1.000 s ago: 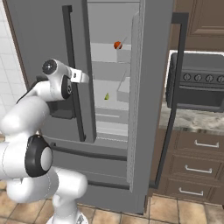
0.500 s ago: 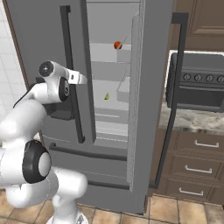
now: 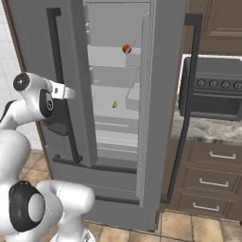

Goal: Take the lemon wedge from the fridge and place it on the plate with fish on the dining counter.

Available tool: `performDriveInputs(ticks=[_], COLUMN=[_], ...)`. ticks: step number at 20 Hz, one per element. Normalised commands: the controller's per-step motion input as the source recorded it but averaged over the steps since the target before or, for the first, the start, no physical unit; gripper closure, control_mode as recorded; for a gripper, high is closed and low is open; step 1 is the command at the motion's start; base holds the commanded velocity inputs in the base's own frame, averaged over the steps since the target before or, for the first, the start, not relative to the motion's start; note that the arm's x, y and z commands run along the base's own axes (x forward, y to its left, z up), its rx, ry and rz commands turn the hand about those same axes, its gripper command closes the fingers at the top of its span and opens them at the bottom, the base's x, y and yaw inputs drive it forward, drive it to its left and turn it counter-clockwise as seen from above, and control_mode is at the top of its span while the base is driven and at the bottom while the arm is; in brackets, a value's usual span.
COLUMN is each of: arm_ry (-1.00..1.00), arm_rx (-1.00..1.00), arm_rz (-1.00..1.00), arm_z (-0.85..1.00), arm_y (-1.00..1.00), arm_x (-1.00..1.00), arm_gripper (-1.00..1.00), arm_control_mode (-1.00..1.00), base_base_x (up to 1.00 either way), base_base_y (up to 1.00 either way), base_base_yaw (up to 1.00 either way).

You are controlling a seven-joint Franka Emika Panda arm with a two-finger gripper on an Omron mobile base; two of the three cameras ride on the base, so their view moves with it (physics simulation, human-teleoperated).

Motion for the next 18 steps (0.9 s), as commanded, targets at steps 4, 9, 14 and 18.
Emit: performDriveInputs(ticks=[4, 9, 14, 18], arm_ry=[-0.01, -0.01, 0.00, 0.00], arm_rx=[-0.09, -0.10, -0.07, -0.08], arm_rz=[-0.08, -0.14, -0.24, -0.16], arm_z=[0.36, 0.47, 0.26, 0.00], arm_y=[1.00, 1.00, 0.96, 0.28], arm_x=[-0.77, -0.86, -0.99, -1.00], arm_gripper=[1.00, 1.00, -1.00, -1.00], arm_control_mode=[-1.00, -1.00, -1.00, -1.00], base_base_x=[0.00, 0.00, 0.00, 0.00], base_base_y=[0.00, 0.00, 0.00, 0.00], base_base_yaw=[0.00, 0.00, 0.00, 0.00])
